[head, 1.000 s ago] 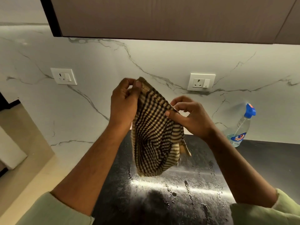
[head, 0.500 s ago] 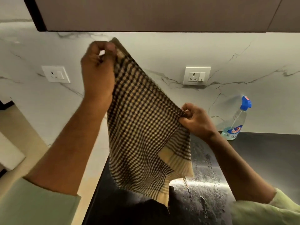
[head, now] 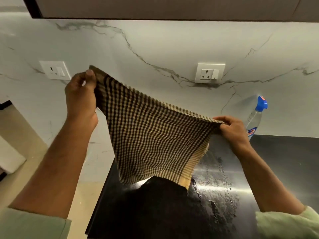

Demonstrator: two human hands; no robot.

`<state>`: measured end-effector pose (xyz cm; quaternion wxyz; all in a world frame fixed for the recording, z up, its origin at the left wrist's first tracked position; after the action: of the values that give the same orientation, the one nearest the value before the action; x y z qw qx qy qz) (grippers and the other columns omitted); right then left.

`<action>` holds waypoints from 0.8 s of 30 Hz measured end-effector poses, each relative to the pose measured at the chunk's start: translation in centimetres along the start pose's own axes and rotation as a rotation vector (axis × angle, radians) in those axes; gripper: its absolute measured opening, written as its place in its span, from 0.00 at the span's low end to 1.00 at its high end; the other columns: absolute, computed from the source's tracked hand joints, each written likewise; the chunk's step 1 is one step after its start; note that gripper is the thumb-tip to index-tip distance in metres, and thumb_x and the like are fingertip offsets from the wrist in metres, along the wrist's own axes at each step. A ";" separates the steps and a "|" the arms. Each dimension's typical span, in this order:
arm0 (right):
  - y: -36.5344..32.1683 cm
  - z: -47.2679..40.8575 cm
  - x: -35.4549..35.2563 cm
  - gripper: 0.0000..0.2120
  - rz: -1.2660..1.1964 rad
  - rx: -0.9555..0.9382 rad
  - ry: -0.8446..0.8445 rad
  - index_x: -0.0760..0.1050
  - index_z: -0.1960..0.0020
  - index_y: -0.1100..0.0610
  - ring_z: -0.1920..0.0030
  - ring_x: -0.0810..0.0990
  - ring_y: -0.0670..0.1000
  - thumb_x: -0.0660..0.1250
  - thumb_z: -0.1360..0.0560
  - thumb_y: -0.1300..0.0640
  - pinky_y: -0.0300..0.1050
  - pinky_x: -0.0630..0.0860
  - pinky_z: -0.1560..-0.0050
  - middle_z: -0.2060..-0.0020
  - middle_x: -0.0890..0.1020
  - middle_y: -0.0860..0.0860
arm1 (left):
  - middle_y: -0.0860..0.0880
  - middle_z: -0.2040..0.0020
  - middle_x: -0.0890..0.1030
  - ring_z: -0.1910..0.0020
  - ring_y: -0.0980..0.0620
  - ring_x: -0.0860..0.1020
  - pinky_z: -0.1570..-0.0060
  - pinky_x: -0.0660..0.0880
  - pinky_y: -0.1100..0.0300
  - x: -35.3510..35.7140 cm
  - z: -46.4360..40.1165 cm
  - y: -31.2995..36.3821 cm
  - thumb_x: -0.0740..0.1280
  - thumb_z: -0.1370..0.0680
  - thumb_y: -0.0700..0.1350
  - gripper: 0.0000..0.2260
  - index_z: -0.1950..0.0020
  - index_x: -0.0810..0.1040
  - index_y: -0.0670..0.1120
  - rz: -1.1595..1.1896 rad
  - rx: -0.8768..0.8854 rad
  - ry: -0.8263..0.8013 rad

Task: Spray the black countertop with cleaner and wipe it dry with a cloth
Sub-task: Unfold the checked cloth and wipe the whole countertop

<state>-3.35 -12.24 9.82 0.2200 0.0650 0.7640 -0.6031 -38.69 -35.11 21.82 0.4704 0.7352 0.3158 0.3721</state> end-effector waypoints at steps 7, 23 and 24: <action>-2.7 1.5 -2.2 0.08 -0.221 0.172 0.040 0.81 0.52 0.57 0.54 0.80 0.52 0.65 0.17 0.57 0.48 0.78 0.50 0.55 0.82 0.57 | 0.52 0.56 0.86 0.56 0.54 0.85 0.54 0.82 0.56 -2.7 0.4 -3.1 0.68 0.19 0.47 0.06 0.53 0.83 0.49 -0.052 -0.117 -0.025; 5.7 -0.9 4.6 0.15 0.698 0.294 -0.052 0.83 0.43 0.57 0.42 0.82 0.63 0.71 0.26 0.51 0.58 0.78 0.39 0.43 0.84 0.60 | 0.38 0.42 0.83 0.41 0.37 0.81 0.41 0.78 0.45 -6.0 1.9 -20.6 0.67 0.19 0.51 0.12 0.42 0.80 0.44 -0.805 -0.370 -0.065; 7.1 -0.2 6.3 0.17 0.787 0.286 -0.042 0.80 0.38 0.57 0.38 0.80 0.64 0.70 0.25 0.51 0.59 0.75 0.36 0.38 0.81 0.60 | 0.37 0.37 0.81 0.38 0.36 0.79 0.38 0.76 0.46 -5.8 3.3 -22.6 0.66 0.19 0.51 0.16 0.36 0.76 0.44 -0.866 -0.417 -0.112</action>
<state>-6.44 -11.24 0.91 0.4379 0.3697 0.5847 -0.5742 -41.57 -33.22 -1.50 0.7359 0.4449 0.4857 0.1571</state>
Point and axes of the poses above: each hand's wrist, its own z-axis away from the middle knuckle, its own x-axis out of the palm, y = z × x, the point moved 4 cm from there along -z, towards the middle knuckle
